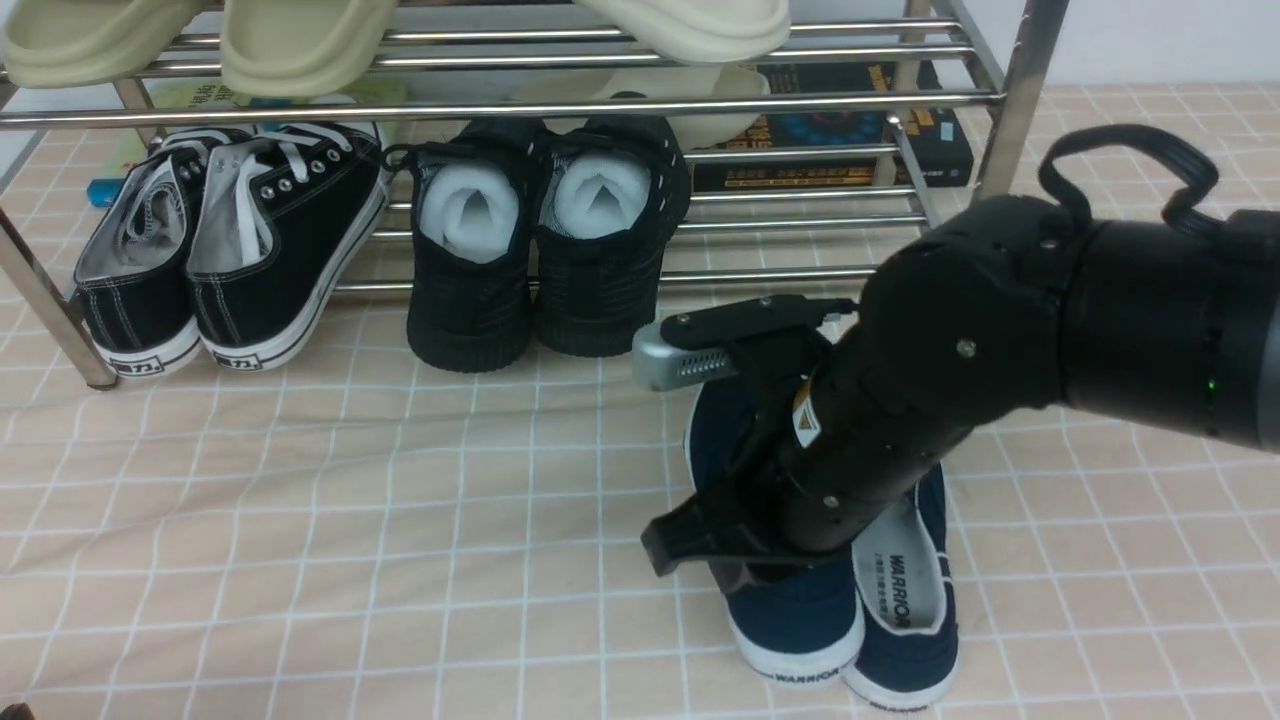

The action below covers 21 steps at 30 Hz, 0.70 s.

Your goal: Take the shoes off the shelf from the light coffee tablecloth by hand.

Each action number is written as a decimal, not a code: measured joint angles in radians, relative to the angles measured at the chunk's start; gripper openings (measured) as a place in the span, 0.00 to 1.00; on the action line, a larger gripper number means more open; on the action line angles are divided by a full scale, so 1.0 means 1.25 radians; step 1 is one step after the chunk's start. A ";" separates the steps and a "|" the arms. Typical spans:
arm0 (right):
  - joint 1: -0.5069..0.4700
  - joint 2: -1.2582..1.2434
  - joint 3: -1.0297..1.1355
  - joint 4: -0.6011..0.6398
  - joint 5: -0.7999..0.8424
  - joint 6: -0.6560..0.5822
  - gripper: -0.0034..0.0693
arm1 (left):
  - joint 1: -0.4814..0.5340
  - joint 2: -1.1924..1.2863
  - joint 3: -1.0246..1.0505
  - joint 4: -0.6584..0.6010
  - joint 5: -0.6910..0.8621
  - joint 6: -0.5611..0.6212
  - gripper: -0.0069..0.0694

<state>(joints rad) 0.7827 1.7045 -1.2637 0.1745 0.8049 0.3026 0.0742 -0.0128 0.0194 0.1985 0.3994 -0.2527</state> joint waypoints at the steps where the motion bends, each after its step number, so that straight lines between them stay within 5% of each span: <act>1: 0.000 -0.002 -0.010 -0.002 0.001 -0.007 0.10 | 0.000 0.000 0.000 0.000 0.000 0.000 0.41; 21: -0.002 -0.091 -0.040 -0.039 -0.007 -0.074 0.10 | 0.000 0.000 0.000 0.000 0.000 0.000 0.41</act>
<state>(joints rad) 0.7799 1.5910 -1.3136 0.1253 0.7967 0.2104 0.0742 -0.0128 0.0194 0.1985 0.3994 -0.2527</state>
